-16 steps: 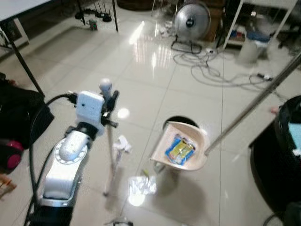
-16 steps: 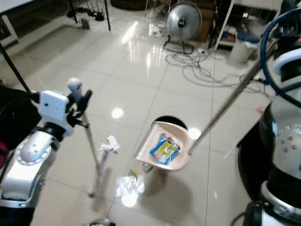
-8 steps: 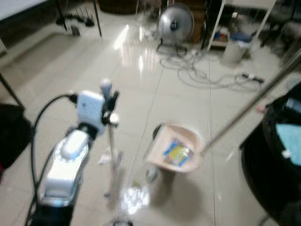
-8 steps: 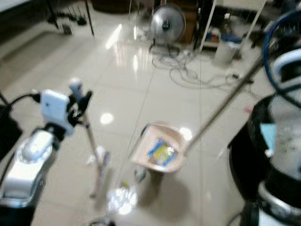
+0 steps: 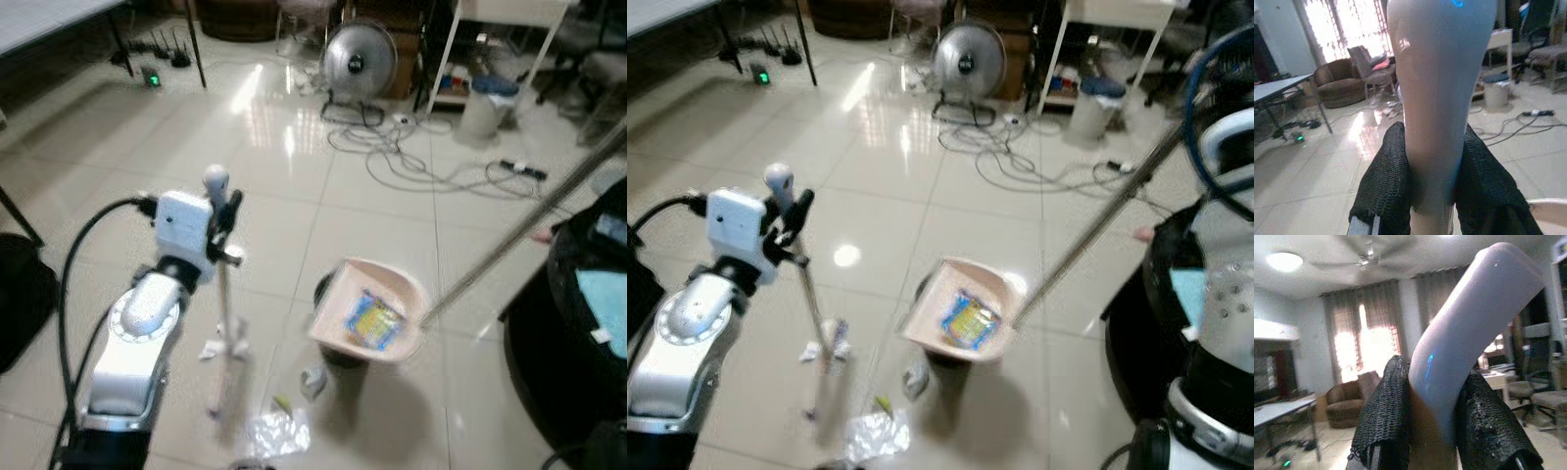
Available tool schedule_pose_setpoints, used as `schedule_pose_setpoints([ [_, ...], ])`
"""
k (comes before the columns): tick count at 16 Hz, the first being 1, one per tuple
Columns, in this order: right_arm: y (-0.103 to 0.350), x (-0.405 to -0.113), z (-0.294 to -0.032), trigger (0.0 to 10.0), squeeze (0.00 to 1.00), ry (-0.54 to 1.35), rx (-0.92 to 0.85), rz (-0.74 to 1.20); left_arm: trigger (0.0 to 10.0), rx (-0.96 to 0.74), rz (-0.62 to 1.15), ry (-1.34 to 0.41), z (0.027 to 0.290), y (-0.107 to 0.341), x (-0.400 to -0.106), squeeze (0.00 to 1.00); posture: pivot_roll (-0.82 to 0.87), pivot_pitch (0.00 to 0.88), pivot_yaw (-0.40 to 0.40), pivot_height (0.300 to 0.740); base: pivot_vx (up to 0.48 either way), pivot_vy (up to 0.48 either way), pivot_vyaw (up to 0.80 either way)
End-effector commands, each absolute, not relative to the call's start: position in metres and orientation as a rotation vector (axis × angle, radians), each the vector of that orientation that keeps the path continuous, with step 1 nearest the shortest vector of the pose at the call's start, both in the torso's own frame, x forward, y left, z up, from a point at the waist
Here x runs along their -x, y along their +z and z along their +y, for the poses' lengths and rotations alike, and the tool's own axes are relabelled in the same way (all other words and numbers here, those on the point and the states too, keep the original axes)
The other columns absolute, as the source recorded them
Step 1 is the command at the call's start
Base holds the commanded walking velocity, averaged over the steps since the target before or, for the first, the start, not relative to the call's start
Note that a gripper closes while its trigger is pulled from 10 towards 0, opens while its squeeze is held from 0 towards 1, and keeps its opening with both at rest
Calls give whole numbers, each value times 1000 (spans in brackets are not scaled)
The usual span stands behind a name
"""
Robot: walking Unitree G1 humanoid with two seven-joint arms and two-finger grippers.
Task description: Sweep floor
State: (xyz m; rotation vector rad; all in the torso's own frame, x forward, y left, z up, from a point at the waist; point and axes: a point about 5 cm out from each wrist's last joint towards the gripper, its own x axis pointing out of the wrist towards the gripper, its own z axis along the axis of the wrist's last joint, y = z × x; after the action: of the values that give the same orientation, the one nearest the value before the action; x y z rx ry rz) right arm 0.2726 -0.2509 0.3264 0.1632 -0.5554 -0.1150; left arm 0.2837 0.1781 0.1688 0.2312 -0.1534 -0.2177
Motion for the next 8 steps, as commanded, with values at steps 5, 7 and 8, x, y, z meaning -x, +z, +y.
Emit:
schedule_pose_setpoints([
  [5, 333, -268, -259, 10000, 0, -171, -140, -636, 10000, -243, -189, -220, 175, 177, -281, 0, 25, 66, -26, 740, 281, 0, 0],
  [7, 332, -268, -261, 10000, 0, -195, -122, -658, 10000, -245, -185, -217, 176, 176, -280, 0, 30, 71, -24, 740, 0, 0, 0],
  [8, 331, -268, -262, 10000, 0, -206, -103, -673, 10000, -246, -183, -215, 178, 176, -280, 0, 31, 73, -23, 740, 0, 0, 0],
])
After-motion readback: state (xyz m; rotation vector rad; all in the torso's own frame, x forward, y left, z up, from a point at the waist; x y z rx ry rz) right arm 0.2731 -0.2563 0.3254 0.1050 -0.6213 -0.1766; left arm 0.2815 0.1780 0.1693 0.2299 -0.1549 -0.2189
